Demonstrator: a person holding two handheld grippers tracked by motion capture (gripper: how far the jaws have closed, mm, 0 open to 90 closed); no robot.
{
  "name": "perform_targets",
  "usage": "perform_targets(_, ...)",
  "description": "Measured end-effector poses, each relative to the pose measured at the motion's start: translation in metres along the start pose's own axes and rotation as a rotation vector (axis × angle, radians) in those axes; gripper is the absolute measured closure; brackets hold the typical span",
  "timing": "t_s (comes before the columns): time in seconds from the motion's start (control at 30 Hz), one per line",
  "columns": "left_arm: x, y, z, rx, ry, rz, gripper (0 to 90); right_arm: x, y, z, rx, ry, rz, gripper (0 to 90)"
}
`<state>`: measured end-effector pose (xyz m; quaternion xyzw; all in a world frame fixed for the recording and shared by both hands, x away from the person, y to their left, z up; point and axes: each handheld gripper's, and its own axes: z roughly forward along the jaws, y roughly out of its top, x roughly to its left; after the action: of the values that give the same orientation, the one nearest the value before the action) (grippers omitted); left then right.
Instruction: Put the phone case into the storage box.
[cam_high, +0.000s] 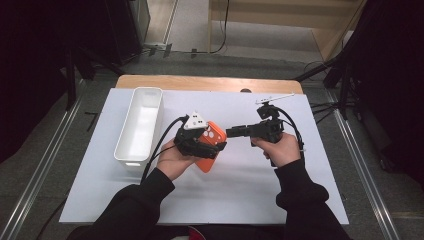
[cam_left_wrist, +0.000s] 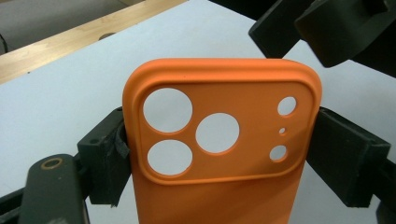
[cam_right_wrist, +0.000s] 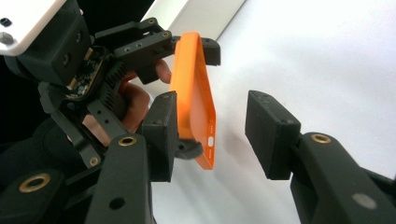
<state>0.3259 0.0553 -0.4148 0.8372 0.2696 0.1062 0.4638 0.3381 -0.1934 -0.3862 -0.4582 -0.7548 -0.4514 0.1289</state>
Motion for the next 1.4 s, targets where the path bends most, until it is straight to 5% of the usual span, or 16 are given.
perform_targets(1.4,0.009,0.006,-0.017,0.028,-0.025,-0.079,16.6,-0.015,-0.014,0.006,0.049,-0.151,-0.124,36.4)
